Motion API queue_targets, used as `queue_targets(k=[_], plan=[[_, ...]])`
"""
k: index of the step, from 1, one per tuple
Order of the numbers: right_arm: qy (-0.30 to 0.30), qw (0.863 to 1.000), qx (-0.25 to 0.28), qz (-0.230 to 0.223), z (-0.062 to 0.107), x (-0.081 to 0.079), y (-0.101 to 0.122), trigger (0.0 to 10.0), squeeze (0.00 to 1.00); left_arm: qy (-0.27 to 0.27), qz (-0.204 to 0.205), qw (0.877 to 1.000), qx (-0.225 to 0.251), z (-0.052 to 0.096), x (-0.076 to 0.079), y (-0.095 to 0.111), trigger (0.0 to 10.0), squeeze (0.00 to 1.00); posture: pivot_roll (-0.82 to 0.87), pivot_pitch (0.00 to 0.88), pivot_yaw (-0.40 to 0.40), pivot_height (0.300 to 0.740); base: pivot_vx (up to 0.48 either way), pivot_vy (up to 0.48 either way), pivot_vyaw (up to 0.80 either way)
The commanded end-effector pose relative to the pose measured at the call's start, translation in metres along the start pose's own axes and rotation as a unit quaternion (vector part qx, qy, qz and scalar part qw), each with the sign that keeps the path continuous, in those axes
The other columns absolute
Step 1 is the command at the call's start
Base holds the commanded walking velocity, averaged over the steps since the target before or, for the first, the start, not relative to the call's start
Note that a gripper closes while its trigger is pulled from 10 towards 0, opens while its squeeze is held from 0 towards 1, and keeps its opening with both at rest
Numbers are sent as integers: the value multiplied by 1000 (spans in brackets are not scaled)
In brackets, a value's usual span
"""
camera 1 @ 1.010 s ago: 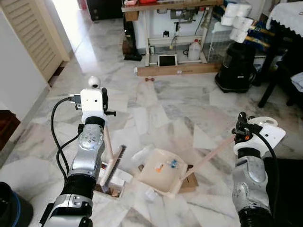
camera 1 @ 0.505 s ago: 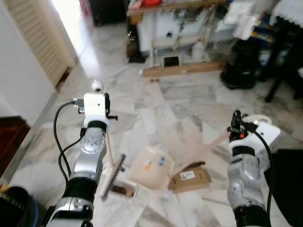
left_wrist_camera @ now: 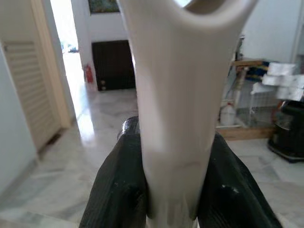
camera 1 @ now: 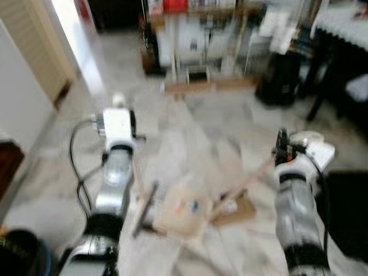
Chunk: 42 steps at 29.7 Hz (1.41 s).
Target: Sweep floor
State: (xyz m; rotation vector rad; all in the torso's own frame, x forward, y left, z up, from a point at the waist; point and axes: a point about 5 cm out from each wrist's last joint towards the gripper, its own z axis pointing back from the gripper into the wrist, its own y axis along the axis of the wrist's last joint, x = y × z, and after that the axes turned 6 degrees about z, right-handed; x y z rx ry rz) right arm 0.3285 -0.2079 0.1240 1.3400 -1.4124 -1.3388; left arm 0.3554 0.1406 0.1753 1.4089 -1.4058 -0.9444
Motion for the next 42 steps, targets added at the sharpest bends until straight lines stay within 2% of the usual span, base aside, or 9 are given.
queue_targets(k=[1, 6, 11, 19, 31, 42], plan=[[29, 999, 35, -3, -15, -15, 19, 10000, 0, 18, -22, 1000, 14, 0, -13, 2, 10000, 0, -115, 0, -10, 740, 0, 424, 0], [24, 999, 40, 1, -21, -12, 23, 10000, 0, 18, -24, 1000, 5, 3, -14, -3, 10000, 0, -97, 0, 5, 740, 0, 423, 0], [17, 999, 36, 1, -20, -8, 20, 10000, 0, 17, -27, 999, 5, 4, -13, -3, 10000, 0, -79, 0, 15, 740, 0, 425, 0], [12, 999, 30, 3, -18, -8, 15, 10000, 0, 9, -45, 999, 8, 4, -15, -2, 10000, 0, -51, 0, 43, 740, 0, 0, 173], [5, 1000, 29, 2, -19, -5, 13, 10000, 0, -3, -41, 999, 10, 2, -10, 1, 10000, 0, -38, 0, 59, 740, 0, 0, 800], [1, 1000, 29, 2, -19, -5, 10, 10000, 0, -26, -35, 999, 0, 8, -5, -3, 10000, 0, -34, 0, 68, 740, 0, 0, 800]])
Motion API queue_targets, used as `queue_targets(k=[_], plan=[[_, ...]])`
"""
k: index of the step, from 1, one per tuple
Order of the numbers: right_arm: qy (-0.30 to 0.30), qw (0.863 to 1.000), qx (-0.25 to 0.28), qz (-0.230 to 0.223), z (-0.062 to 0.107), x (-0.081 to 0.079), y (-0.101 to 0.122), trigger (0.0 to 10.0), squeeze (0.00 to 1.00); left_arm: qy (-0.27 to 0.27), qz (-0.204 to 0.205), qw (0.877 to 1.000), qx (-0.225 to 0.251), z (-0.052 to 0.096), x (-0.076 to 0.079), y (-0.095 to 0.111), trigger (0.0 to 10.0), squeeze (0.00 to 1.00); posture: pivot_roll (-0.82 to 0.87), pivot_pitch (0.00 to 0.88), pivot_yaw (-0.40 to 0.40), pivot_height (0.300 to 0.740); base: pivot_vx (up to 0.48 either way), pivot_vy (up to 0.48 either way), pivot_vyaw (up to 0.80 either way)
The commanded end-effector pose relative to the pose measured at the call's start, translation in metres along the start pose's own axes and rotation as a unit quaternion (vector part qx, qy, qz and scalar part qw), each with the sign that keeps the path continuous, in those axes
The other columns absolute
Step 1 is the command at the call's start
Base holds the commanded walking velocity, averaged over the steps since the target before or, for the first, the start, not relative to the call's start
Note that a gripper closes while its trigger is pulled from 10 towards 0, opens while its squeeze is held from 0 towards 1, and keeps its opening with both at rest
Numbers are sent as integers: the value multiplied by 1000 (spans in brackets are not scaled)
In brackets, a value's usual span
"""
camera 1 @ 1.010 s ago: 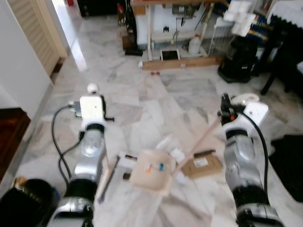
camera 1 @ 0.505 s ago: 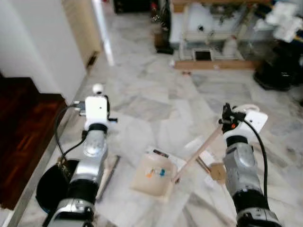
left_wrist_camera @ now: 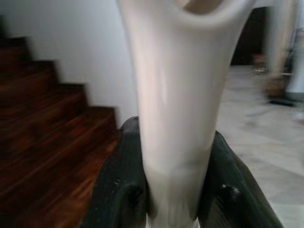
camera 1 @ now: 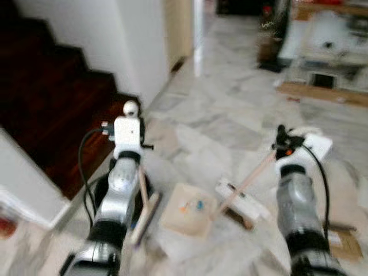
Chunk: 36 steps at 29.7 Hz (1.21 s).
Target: Sweep floor
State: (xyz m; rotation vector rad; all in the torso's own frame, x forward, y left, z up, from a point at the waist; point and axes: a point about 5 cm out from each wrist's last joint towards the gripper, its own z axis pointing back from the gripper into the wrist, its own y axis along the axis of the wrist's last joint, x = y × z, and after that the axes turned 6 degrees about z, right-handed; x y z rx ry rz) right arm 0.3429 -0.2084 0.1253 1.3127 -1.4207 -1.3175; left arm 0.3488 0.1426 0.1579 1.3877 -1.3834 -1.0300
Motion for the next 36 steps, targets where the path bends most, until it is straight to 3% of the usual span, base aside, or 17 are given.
queue_targets(k=[1, 15, 18, 36], plan=[[-2, 999, 32, -13, -4, -3, 11, 10000, 0, -7, -17, 1000, 24, -3, -1, 11, 10000, 0, -34, 0, 69, 740, 0, 0, 631], [-17, 999, 28, -16, -3, 3, 7, 10000, 0, -101, 10, 995, 13, 8, 25, 5, 10000, 0, -31, 0, 77, 740, 0, 0, 29], [-19, 999, 25, -15, -3, 5, 6, 10000, 0, -104, 21, 994, 10, 11, 24, 3, 10000, 0, -31, 0, 79, 740, 0, 0, 0], [-18, 999, 23, -13, -6, 6, 7, 10000, 0, -105, -9, 994, -14, 17, 10, -7, 10000, 0, -15, 0, 65, 740, 0, 0, 0]])
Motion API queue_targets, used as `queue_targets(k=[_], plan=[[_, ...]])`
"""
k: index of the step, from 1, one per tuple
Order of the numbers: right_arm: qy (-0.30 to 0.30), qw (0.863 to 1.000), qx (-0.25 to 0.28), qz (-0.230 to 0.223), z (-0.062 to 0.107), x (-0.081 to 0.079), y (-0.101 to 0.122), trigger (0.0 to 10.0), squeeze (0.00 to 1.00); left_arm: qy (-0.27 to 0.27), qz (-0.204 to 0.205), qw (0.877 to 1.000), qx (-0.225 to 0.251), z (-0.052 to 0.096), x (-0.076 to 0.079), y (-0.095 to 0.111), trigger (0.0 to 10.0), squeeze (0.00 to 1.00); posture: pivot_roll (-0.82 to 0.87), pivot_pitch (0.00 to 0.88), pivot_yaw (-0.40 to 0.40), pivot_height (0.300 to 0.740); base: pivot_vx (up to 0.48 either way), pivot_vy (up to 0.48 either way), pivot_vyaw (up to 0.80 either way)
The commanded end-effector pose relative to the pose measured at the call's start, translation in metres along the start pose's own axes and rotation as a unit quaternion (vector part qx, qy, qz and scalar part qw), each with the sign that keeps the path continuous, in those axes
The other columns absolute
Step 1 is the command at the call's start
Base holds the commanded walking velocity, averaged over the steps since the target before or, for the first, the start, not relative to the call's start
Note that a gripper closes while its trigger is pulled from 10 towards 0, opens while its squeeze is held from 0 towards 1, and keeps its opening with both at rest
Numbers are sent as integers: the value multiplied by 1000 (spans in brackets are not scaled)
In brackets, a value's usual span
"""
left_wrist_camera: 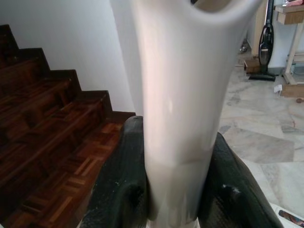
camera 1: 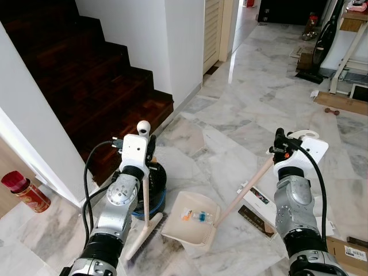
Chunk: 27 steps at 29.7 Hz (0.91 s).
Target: Sweep floor
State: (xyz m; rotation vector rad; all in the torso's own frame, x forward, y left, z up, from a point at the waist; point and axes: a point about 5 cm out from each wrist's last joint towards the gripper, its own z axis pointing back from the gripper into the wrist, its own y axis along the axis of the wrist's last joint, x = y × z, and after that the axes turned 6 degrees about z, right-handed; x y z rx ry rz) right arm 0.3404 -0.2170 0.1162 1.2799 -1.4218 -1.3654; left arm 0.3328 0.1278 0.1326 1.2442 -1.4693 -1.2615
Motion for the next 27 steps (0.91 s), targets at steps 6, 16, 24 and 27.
queue_targets(k=[6, 16, 24, 27], plan=[[-2, 999, 35, -13, -7, -4, 15, 10000, 0, 3, -6, 1000, 31, -2, -4, 14, 10000, 0, -16, 0, 69, 740, 0, 0, 0], [-3, 999, 32, -15, -6, -5, 13, 10000, 0, 2, -8, 999, 31, -1, -4, 15, 10000, 0, -16, 0, 74, 740, 0, 0, 0], [-2, 999, 30, -16, -5, -5, 12, 10000, 0, -1, -7, 999, 31, -1, -2, 16, 10000, 0, -17, 0, 76, 740, 0, 0, 0], [-2, 999, 30, -16, -5, -5, 12, 10000, 0, -2, -6, 999, 32, -1, -1, 16, 10000, 0, -19, 0, 74, 740, 0, 0, 0]])
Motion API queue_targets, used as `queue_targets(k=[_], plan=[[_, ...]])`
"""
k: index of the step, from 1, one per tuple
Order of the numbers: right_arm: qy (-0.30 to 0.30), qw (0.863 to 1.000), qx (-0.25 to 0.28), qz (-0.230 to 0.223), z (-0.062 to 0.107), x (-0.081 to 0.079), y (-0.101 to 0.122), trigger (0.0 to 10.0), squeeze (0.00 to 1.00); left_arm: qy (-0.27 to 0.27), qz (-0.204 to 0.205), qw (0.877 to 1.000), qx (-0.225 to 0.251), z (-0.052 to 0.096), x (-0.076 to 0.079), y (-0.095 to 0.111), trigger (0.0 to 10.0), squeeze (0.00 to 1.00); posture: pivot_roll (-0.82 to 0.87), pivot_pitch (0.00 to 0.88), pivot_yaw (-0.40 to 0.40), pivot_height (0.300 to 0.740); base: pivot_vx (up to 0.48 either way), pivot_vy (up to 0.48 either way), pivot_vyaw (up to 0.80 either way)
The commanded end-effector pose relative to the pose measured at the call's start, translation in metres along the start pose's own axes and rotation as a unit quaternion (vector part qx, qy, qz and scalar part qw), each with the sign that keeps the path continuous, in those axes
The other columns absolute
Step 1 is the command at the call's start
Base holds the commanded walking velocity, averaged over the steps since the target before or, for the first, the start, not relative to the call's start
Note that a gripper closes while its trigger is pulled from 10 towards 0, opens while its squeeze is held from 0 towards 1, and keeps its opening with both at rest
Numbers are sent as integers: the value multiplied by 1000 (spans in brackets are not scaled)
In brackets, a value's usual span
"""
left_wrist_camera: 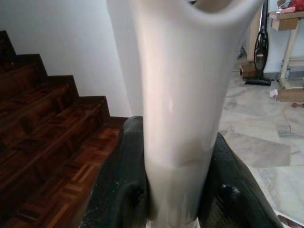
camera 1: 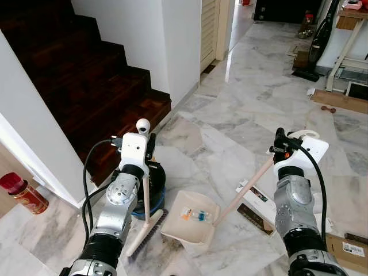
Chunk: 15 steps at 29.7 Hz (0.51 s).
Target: Sweep floor
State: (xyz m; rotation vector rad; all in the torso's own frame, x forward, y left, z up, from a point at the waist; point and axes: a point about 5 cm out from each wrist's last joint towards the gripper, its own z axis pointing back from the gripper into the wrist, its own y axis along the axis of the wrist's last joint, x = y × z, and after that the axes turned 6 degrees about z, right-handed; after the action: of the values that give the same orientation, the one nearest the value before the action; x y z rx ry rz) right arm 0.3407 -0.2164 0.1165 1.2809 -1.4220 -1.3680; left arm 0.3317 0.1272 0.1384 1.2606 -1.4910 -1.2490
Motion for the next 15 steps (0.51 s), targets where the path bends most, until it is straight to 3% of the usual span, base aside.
queue_targets(k=[1, 15], plan=[[-1, 999, 29, -15, -5, -4, 12, 10000, 0, -1, -6, 1000, 20, -1, -2, 11, 10000, 0, -19, 0, 74, 740, 0, 0, 0], [2, 1000, 26, -14, -5, -4, 11, 10000, 0, -1, -6, 1000, 24, -1, -1, 12, 10000, 0, -19, 0, 69, 740, 0, 0, 0]])
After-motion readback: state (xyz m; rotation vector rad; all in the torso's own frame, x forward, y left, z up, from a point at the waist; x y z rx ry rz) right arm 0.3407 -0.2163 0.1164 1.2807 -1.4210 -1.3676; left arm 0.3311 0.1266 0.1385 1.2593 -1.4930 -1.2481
